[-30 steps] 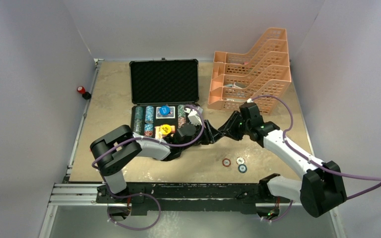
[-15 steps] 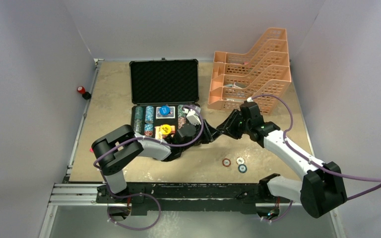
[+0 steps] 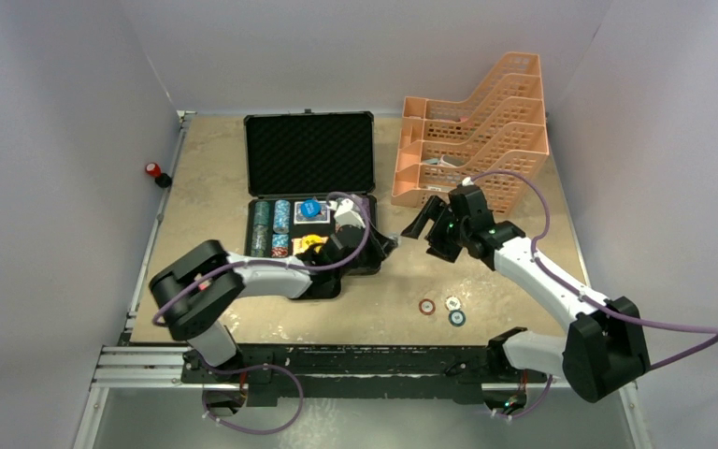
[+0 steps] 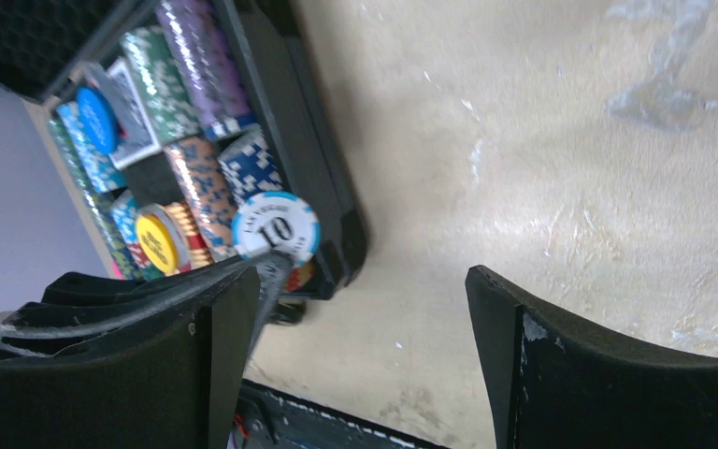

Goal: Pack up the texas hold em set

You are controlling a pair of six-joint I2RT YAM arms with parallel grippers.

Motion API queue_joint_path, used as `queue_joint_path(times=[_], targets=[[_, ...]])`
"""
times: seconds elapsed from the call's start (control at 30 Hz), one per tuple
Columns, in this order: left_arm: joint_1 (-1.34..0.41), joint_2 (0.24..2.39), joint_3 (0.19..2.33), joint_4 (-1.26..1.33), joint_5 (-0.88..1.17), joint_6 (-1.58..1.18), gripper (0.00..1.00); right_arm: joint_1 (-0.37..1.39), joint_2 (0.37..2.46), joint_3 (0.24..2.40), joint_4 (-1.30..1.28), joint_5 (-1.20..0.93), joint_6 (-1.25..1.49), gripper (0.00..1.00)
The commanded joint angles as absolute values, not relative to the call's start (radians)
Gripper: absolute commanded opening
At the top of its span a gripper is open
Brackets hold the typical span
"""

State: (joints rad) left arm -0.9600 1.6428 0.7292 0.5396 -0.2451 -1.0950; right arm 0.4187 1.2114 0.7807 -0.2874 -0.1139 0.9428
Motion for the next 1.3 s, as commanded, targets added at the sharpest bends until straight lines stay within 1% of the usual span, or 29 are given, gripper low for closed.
queue_joint_path(times=[0.0, 0.07, 0.13, 0.17, 0.27, 0.47, 0.63, 0.87, 1.27], targets=[[-0.927, 1.487, 0.895, 0.014, -0.514, -1.242, 0.0, 0.414, 1.198, 0.878, -0.321, -0.002, 0.912, 0.84], [-0.927, 1.446, 0.987, -0.245, -0.642, -1.299, 0.0, 0.413, 1.198, 0.877, -0.319, 0.004, 0.912, 0.84], [-0.91, 1.395, 1.018, -0.402, -0.75, -1.391, 0.0, 0.413, 1.204, 0.866, -0.314, 0.001, 0.919, 0.84], [-0.884, 1.376, 1.021, -0.45, -0.758, -1.433, 0.0, 0.412, 1.207, 0.86, -0.309, -0.003, 0.922, 0.84], [-0.778, 1.337, 1.01, -0.559, -0.701, -1.548, 0.0, 0.413, 1.212, 0.842, -0.296, -0.022, 0.932, 0.83], [-0.693, 1.308, 1.024, -0.691, -0.785, -1.66, 0.0, 0.413, 1.204, 0.835, -0.296, -0.022, 0.938, 0.82], [-0.613, 1.383, 1.1, -0.843, -0.783, -1.753, 0.0, 0.413, 1.204, 0.828, -0.296, -0.018, 0.942, 0.82], [-0.558, 1.472, 1.174, -0.949, -0.729, -1.795, 0.0, 0.413, 1.21, 0.818, -0.295, -0.023, 0.948, 0.81], [-0.5, 1.509, 1.094, -0.87, -0.528, -1.807, 0.0, 0.413, 1.228, 0.818, -0.291, -0.025, 0.947, 0.81]])
